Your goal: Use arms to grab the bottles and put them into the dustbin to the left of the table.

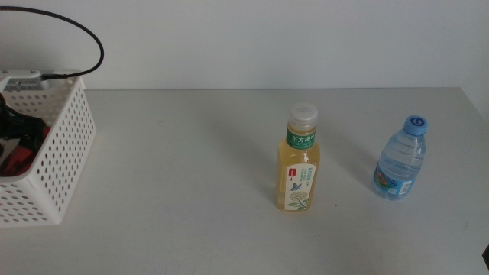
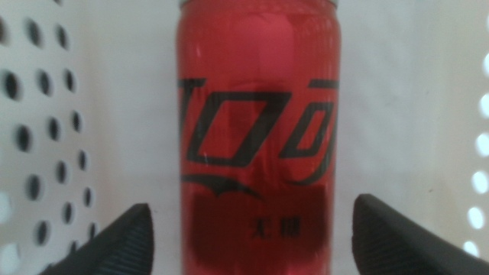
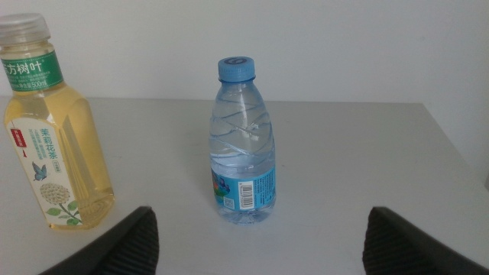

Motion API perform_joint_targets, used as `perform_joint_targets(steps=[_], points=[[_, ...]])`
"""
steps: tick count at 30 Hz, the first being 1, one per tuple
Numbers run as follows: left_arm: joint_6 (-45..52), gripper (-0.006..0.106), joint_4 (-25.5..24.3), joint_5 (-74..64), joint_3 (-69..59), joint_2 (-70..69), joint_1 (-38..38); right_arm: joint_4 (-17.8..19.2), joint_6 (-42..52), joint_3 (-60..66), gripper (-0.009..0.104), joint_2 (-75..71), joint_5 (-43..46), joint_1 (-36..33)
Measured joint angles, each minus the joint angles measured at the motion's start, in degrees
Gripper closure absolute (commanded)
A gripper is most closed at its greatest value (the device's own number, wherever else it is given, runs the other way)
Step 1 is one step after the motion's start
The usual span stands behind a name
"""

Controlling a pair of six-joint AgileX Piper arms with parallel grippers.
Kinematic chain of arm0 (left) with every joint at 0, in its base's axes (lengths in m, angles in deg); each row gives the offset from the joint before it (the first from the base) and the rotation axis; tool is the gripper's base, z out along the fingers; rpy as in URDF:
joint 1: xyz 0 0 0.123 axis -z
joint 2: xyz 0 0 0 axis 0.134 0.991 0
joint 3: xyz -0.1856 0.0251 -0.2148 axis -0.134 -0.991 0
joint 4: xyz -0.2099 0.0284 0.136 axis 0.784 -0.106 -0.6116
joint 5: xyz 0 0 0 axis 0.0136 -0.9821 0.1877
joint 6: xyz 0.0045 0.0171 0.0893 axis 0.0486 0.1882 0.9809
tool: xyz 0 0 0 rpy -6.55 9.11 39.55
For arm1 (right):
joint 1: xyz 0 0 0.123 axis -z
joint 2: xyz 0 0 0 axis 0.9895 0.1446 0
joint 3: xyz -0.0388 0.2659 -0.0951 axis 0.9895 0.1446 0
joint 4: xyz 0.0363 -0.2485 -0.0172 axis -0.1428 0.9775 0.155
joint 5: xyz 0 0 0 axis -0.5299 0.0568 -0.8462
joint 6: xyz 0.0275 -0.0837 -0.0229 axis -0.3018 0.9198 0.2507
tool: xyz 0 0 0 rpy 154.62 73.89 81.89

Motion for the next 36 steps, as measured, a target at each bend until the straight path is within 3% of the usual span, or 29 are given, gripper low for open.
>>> perform_joint_targets(steps=[10,21,36], points=[[-3.3,0.007,-0.5,-4.4,2.2,-7.2,0.9,0.0,0.0,0.0,0.001,0.0,0.0,0.0],[-8.2,0.007,-1.8,-10.3,1.3,-22.2,10.7,0.0,0.0,0.0,0.001,0.0,0.0,0.0],[-10.2,0.007,-2.0,6.0,-26.3,-51.1,32.5,0.0,0.0,0.0,0.001,0.0,0.0,0.0]])
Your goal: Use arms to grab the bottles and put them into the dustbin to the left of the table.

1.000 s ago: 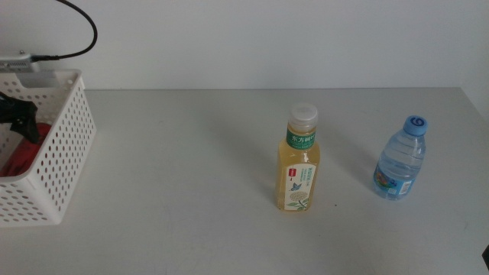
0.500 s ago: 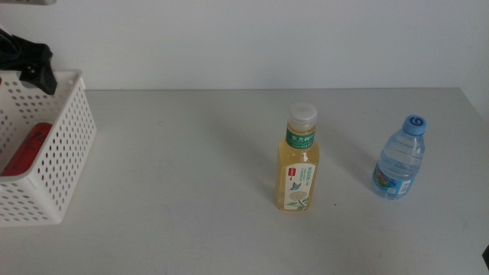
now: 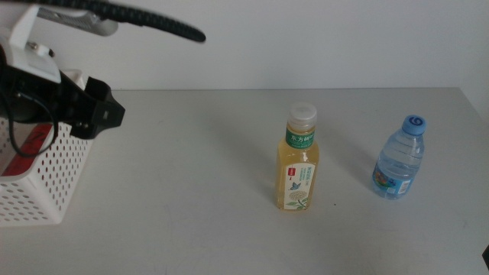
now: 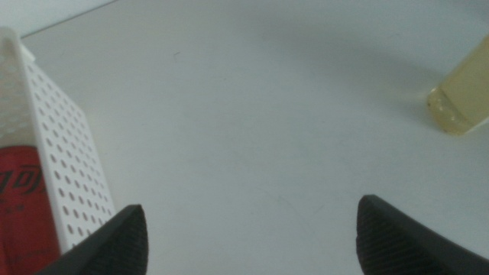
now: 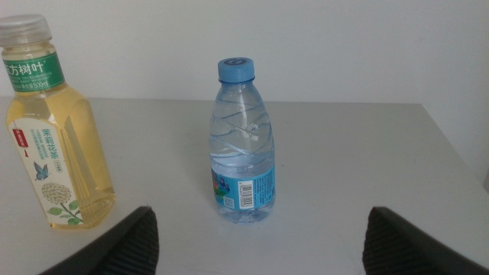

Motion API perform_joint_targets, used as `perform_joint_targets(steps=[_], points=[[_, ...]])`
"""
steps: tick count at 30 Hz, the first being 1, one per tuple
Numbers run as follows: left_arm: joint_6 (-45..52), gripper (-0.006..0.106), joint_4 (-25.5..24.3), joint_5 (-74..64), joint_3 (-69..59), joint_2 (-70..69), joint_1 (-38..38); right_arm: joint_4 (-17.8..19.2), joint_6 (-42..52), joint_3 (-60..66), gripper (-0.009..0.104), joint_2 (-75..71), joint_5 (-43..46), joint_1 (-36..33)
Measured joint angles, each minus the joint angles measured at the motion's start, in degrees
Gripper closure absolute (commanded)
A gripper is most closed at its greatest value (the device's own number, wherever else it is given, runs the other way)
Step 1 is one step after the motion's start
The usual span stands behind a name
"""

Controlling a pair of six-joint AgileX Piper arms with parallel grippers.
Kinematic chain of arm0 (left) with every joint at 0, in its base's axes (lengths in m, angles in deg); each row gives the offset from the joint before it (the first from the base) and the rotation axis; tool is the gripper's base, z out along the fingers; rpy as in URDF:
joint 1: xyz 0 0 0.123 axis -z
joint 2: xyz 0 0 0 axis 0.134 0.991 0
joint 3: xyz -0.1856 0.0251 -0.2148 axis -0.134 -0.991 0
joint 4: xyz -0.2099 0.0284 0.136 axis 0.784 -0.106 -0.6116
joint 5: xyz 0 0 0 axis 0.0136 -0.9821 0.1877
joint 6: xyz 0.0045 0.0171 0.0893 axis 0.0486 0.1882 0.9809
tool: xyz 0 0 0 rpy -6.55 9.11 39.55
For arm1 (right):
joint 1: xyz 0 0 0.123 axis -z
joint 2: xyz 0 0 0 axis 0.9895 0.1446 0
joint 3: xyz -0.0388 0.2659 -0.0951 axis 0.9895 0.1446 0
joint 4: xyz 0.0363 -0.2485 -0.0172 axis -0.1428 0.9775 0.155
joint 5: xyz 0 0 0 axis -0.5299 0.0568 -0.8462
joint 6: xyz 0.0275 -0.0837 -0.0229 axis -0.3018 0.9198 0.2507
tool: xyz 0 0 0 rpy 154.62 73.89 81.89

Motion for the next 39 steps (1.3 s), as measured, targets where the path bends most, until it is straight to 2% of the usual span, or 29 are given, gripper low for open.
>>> perform_joint_targets(steps=[5,11,14,21,31,39], points=[[-2.1,0.007,-0.7,10.2,-10.7,-7.9,8.1,0.0,0.0,0.0,0.001,0.0,0.0,0.0],[-13.7,0.007,-8.6,27.8,-27.6,-17.6,18.3,0.0,0.0,0.0,0.001,0.0,0.0,0.0],[-17.5,0.007,-9.6,34.8,-34.7,-20.7,20.9,0.0,0.0,0.0,0.001,0.0,0.0,0.0],[-19.4,0.007,-9.8,45.8,-43.7,-21.8,21.9,0.0,0.0,0.0,0.001,0.0,0.0,0.0],[-19.6,0.007,-10.0,49.1,-44.8,-21.8,21.9,0.0,0.0,0.0,0.001,0.0,0.0,0.0],[-19.6,0.007,-13.5,55.9,-46.9,-21.3,23.3,0.0,0.0,0.0,0.001,0.0,0.0,0.0]])
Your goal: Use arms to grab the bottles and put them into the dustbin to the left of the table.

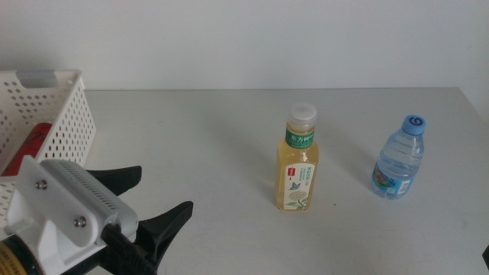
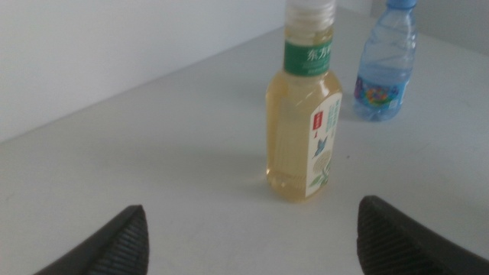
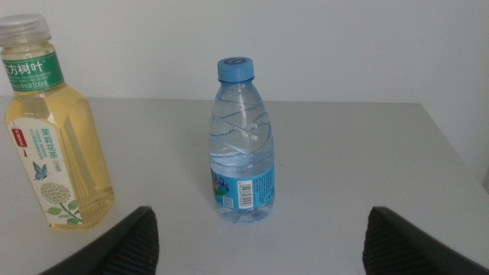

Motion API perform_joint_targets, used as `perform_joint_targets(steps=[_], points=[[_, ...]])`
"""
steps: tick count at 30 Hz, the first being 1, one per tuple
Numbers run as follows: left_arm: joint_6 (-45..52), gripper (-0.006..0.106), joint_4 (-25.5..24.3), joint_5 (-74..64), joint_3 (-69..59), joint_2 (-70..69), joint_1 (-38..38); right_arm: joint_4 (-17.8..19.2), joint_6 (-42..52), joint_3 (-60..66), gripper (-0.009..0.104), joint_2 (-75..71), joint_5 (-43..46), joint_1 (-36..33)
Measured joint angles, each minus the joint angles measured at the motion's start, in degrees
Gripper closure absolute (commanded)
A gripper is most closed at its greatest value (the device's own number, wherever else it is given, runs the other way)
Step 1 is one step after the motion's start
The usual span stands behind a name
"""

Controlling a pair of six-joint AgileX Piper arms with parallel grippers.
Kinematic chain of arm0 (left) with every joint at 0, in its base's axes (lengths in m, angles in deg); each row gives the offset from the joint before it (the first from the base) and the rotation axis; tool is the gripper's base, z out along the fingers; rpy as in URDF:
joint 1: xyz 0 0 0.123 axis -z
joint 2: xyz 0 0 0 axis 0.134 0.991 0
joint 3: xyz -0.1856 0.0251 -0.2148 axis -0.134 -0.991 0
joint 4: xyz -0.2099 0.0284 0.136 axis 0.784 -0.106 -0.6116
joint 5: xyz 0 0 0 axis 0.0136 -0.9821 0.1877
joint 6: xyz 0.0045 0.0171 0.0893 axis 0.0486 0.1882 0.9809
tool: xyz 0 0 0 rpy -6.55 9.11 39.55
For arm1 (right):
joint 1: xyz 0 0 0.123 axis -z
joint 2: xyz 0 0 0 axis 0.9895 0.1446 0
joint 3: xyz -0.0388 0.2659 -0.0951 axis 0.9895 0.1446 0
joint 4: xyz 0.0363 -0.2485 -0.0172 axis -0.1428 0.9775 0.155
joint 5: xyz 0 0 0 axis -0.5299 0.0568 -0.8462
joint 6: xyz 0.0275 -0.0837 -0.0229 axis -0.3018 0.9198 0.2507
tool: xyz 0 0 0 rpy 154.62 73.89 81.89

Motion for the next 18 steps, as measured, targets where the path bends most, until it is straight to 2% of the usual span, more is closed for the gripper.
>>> perform_joint_targets(steps=[6,18], points=[[-0.8,0.007,-1.2,12.5,-3.6,3.9,0.1,0.0,0.0,0.0,0.001,0.0,0.0,0.0],[-4.9,0.007,-6.5,34.5,-2.7,26.6,0.1,0.0,0.0,0.0,0.001,0.0,0.0,0.0]])
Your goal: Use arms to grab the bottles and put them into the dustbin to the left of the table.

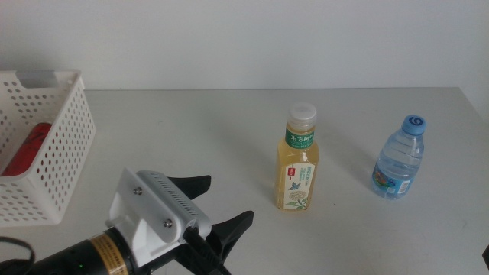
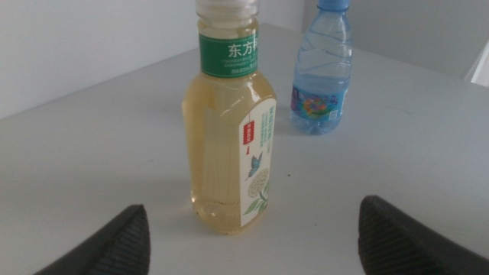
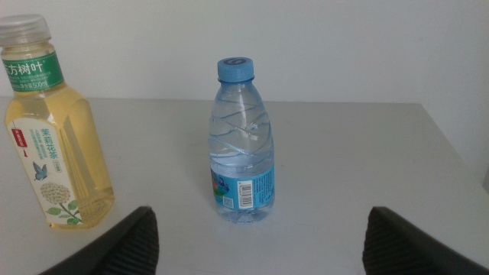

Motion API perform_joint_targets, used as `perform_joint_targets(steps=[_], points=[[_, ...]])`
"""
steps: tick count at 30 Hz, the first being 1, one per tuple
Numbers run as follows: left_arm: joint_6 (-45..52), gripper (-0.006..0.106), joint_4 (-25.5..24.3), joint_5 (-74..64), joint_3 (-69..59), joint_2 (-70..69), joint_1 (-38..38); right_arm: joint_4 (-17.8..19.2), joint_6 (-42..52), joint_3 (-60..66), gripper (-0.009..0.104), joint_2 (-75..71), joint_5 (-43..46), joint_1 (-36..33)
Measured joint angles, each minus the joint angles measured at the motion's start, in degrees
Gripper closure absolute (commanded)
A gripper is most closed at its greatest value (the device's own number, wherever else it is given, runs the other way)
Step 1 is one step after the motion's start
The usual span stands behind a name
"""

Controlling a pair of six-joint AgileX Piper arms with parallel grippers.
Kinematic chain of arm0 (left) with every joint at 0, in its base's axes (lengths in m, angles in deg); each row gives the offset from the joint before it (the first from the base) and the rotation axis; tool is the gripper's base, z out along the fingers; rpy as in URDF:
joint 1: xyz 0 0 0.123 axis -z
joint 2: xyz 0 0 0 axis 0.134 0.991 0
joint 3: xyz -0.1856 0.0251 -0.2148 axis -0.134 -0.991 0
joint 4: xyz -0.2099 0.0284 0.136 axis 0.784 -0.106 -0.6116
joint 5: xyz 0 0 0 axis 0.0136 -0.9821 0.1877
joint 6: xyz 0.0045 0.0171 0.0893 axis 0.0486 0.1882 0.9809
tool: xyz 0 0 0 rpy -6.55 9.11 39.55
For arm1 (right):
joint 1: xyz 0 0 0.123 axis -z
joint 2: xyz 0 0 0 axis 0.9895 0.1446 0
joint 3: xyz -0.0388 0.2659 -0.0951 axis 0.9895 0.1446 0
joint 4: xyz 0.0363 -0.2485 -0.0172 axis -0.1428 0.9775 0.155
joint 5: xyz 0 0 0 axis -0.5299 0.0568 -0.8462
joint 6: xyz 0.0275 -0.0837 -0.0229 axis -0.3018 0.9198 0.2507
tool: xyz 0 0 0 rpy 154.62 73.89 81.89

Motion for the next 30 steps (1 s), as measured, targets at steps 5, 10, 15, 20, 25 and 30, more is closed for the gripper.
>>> perform_joint_targets(steps=[5,10,15,20,25,30], points=[[-2.1,0.007,-3.0,3.1,3.9,7.6,0.0,0.0,0.0,0.0,0.001,0.0,0.0,0.0],[-5.1,0.007,-9.9,3.8,8.1,12.2,-1.9,0.0,0.0,0.0,0.001,0.0,0.0,0.0],[-8.8,0.007,-17.0,4.0,11.4,15.7,-5.1,0.0,0.0,0.0,0.001,0.0,0.0,0.0],[-9.5,0.007,-19.0,4.0,15.6,20.0,-6.4,0.0,0.0,0.0,0.001,0.0,0.0,0.0],[-10.2,0.007,-19.4,4.0,20.3,24.9,-6.5,0.0,0.0,0.0,0.001,0.0,0.0,0.0],[-10.6,0.007,-20.4,4.0,24.6,29.7,-6.5,0.0,0.0,0.0,0.001,0.0,0.0,0.0]])
